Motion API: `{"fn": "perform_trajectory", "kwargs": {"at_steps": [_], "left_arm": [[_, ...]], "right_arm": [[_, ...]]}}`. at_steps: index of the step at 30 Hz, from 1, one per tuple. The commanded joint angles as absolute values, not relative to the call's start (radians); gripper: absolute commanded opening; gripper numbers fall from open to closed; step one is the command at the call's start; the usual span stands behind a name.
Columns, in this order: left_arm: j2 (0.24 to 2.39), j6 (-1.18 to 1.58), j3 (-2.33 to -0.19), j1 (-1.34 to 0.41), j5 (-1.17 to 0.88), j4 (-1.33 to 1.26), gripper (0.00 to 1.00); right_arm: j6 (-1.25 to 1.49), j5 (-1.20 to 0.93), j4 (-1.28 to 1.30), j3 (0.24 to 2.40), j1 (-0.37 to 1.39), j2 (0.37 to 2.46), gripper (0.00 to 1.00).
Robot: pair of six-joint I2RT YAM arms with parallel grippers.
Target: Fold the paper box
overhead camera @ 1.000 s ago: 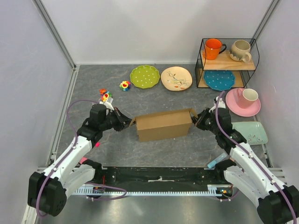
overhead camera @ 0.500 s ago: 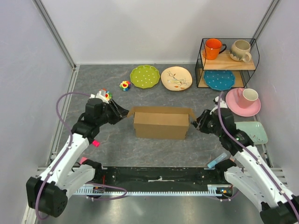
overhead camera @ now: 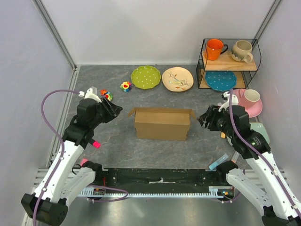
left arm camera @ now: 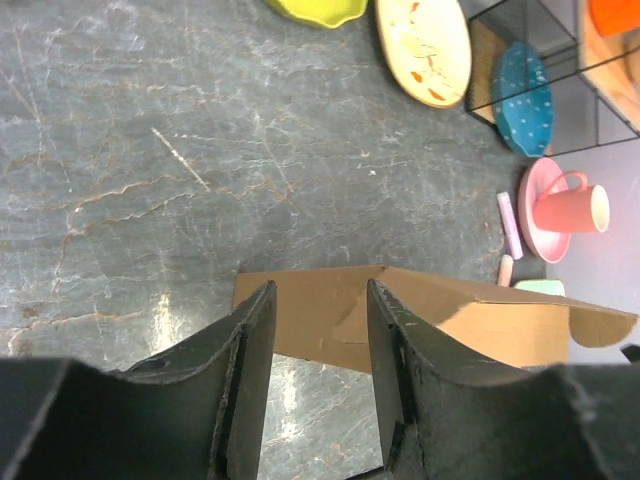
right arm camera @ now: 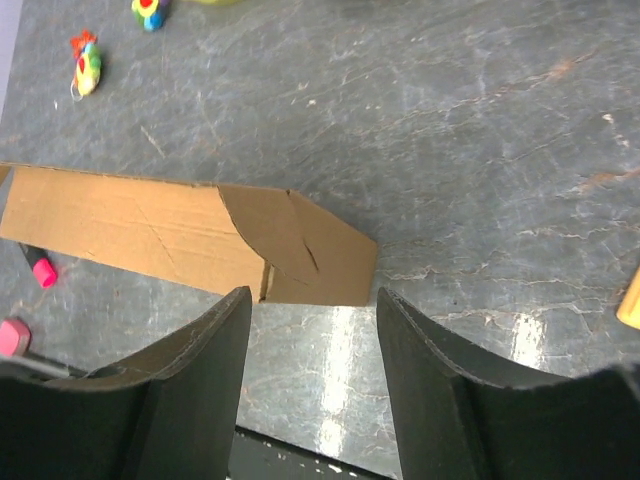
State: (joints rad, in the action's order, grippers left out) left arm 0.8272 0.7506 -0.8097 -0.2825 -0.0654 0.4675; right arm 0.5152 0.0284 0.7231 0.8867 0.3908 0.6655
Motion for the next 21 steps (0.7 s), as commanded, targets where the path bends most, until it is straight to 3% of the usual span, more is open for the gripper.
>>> {"fn": "perform_trajectory", "kwargs": {"at_steps": [1,12,21], "left_arm": [[0.752,0.649,-0.816,-0.279,-0.101,0.426,0.47],[0.689,0.591,-0.813,-0.279,-0.136,0.434,0.46],[0.701,0.554,-0.818,-0.279,-0.253,0.407,0.44]], "right_arm": [[0.41,-0.09,0.696,0.933,0.393,0.729,0.61],[0.341,-0.109,0.657,0.969,0.393,0.81,0.61],[0.336,-0.136,0.634,0.931,0.393,0.83,0.44]]}}
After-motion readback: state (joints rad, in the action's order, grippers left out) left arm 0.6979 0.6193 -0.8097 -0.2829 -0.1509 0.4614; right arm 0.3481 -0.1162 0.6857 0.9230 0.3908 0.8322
